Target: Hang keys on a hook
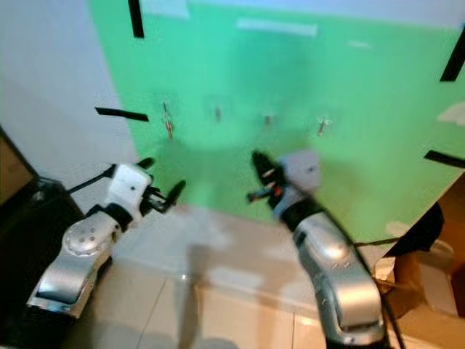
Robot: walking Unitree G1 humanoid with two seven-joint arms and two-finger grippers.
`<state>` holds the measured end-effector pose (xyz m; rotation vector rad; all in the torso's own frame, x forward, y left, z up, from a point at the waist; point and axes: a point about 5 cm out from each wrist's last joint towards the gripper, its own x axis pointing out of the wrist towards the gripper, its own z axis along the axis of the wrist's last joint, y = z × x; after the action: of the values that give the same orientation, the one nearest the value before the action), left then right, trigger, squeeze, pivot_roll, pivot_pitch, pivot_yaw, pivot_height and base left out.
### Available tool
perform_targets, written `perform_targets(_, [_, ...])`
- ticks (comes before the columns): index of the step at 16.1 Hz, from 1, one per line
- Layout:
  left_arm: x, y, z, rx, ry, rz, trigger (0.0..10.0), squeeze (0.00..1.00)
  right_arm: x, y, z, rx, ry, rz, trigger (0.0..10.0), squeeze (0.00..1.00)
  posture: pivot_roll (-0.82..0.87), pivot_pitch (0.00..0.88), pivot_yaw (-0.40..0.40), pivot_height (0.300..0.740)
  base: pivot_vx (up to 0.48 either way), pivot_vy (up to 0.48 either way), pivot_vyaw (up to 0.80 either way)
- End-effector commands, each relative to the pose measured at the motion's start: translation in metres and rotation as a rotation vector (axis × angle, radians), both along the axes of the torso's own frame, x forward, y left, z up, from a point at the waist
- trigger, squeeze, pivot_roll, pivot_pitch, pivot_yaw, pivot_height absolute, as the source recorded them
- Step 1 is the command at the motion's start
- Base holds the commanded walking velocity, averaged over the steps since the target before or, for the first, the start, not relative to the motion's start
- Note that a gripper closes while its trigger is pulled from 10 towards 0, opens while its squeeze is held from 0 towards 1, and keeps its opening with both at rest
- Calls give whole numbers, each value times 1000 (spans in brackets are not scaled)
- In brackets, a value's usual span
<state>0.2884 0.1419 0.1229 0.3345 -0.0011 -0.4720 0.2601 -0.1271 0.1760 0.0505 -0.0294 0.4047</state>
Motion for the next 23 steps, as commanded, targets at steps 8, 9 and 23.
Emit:
perform_targets(8, [-5, -3, 21, 6, 1, -245, 10000, 0, 19, 4, 27, 72, -29, -17, 10000, 0, 28, 0, 12, 740, 0, 0, 0])
perform_targets(9, [-6, -4, 21, 15, 7, -267, 10000, 0, 21, 1, 27, 65, -14, -37, 10000, 0, 29, 0, 12, 740, 0, 0, 0])
perform_targets(23, [-8, -9, 24, 33, 44, -352, 10000, 0, 19, -6, 20, -442, 125, 129, 10000, 0, 30, 0, 13, 740, 0, 0, 0])
